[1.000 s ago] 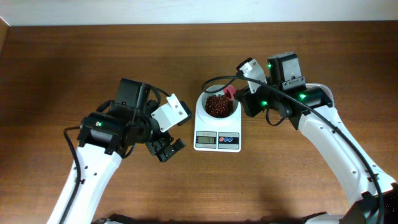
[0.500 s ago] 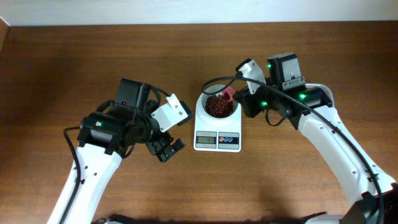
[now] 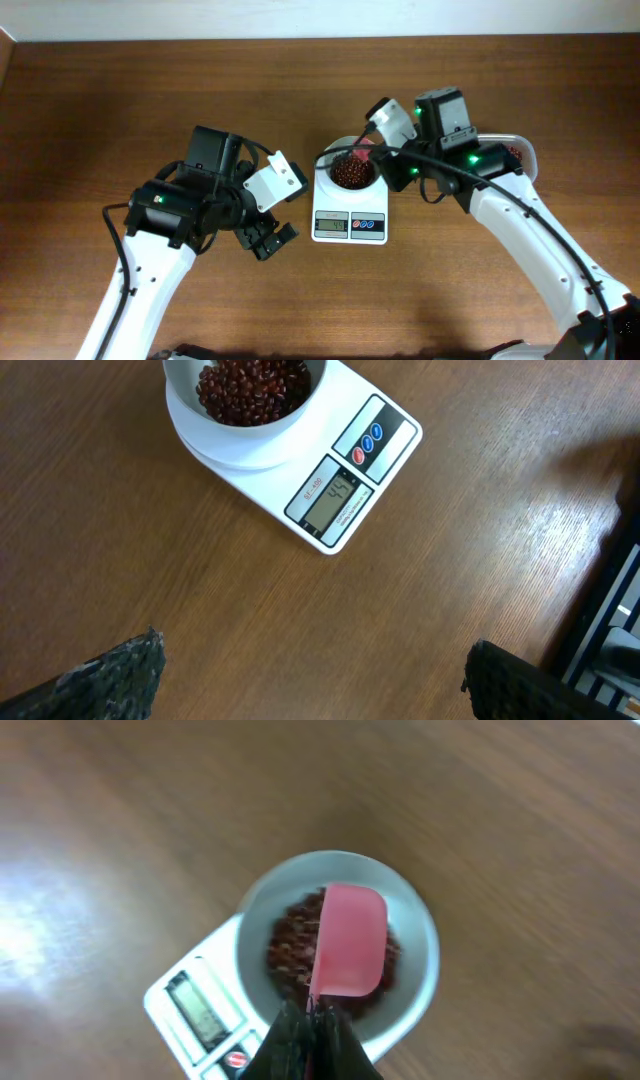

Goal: Scoop and weigh 50g on scale

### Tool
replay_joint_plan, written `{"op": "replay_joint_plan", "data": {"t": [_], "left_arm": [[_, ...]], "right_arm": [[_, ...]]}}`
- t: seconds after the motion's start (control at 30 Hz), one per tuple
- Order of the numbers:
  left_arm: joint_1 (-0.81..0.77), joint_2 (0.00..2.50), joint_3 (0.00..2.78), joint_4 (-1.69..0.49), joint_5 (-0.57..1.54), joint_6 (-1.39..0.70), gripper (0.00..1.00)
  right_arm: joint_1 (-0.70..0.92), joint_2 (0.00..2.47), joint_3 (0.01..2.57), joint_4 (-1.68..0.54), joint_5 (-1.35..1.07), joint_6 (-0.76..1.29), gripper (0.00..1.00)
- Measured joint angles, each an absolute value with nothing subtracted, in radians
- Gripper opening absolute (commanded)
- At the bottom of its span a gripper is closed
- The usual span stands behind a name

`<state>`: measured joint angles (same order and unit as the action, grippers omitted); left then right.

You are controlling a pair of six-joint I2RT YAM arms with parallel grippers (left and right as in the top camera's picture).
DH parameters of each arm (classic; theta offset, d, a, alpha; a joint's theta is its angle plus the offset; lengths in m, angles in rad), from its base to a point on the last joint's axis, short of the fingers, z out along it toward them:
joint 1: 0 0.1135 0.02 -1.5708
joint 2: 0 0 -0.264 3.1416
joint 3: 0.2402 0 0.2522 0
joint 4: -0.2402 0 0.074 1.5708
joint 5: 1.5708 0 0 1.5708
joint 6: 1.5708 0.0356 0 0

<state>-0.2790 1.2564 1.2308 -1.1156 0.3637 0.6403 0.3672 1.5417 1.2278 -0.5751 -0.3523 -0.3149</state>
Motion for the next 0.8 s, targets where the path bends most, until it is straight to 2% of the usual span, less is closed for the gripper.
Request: {"op": "replay_joint_plan", "data": {"t": [0.1, 0.3, 0.4, 0.57, 0.8], "left_arm": [[-0.279, 1.256, 1.231, -1.116, 0.363, 0.640, 0.99], [-0.279, 1.256, 1.231, -1.116, 0.363, 0.640, 0.99], [-0.279, 1.256, 1.231, -1.115, 0.363, 0.640, 0.99], [-0.279, 1.256, 1.231, -1.116, 0.363, 0.640, 0.99], [-0.279, 1.256, 1.231, -1.116, 0.364, 0.640, 0.99]], "right_arm": [[0.384, 1.542, 1.228, -0.546, -0.265, -0.336, 0.04], [0.371, 1.541, 1.228, -0.537, -0.289, -0.315, 0.04], [0.273, 1.483, 1.228, -0.586, -0.245, -0.291, 0.04], [0.000, 1.330, 1.242, -0.729, -0.080, -0.286, 0.04], [-0.157, 1.515, 1.243, -0.817, -0.033, -0.284, 0.04]]}}
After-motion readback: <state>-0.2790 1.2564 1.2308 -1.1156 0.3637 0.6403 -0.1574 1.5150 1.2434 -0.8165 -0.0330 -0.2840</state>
